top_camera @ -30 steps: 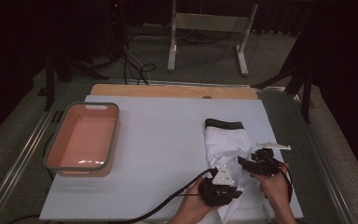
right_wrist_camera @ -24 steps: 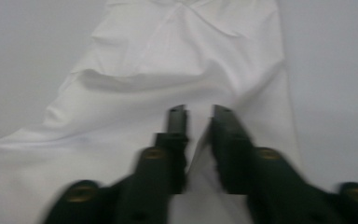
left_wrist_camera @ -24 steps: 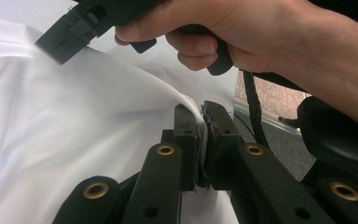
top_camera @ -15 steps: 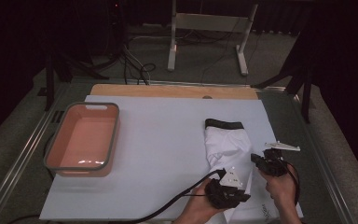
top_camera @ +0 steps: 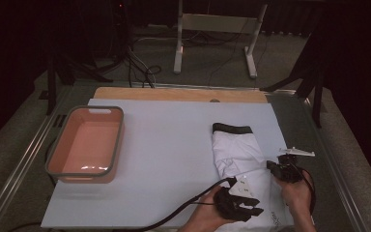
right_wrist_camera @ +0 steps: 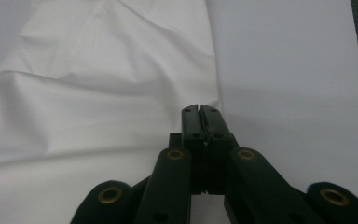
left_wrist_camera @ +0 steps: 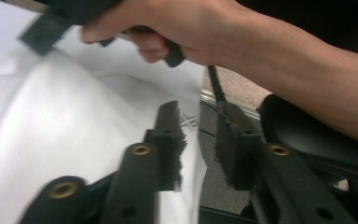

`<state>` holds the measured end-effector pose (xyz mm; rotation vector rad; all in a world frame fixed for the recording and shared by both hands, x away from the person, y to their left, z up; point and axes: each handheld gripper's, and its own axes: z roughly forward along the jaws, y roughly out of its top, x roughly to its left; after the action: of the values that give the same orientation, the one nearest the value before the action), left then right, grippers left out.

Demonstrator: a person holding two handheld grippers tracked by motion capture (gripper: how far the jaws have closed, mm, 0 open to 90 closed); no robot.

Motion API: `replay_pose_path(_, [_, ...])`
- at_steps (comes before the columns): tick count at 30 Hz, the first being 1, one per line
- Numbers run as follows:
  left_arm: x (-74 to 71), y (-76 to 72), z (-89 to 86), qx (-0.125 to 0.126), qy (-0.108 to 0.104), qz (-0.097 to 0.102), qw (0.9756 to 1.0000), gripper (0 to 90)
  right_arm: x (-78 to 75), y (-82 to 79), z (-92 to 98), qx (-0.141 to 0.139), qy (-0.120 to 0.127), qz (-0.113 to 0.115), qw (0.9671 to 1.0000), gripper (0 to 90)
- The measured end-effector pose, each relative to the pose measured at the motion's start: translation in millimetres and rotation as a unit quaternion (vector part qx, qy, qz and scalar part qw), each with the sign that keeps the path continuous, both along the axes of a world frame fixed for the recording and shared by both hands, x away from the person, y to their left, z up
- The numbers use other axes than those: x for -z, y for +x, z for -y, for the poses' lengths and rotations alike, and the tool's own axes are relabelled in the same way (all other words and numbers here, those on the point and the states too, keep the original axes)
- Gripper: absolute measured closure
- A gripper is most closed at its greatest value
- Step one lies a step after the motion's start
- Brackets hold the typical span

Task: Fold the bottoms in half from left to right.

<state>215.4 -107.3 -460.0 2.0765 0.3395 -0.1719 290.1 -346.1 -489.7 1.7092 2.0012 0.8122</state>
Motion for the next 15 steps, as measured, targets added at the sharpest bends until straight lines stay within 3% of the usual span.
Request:
replay_pose_path(1, [0.2, 2.7, -6.8, -0.016, 0.006, 0.007, 0.9998, 63.3, 2.0, 1.0, 0.5, 0.006, -0.009, -0.008, 0.9999, 89.5])
replay_pose_path(6, [0.6, 9.0, -22.4, -0.044, 0.012, 0.013, 0.9988, 56.2, 5.2, 2.7, 5.4, 0.010, -0.016, -0.012, 0.9998, 89.4])
replay_pose_path(12, [1.9, 18.1, -45.4, -0.083, 0.023, 0.022, 0.9961, 51.6, 7.0, 1.4, 4.3, 0.001, -0.002, -0.016, 0.9999, 88.8])
replay_pose_path(15, [3.6, 23.4, -56.8, -0.105, 0.025, 0.022, 0.9939, 49.2, 5.6, -1.3, 0.7, -0.004, 0.010, -0.014, 0.9998, 84.2])
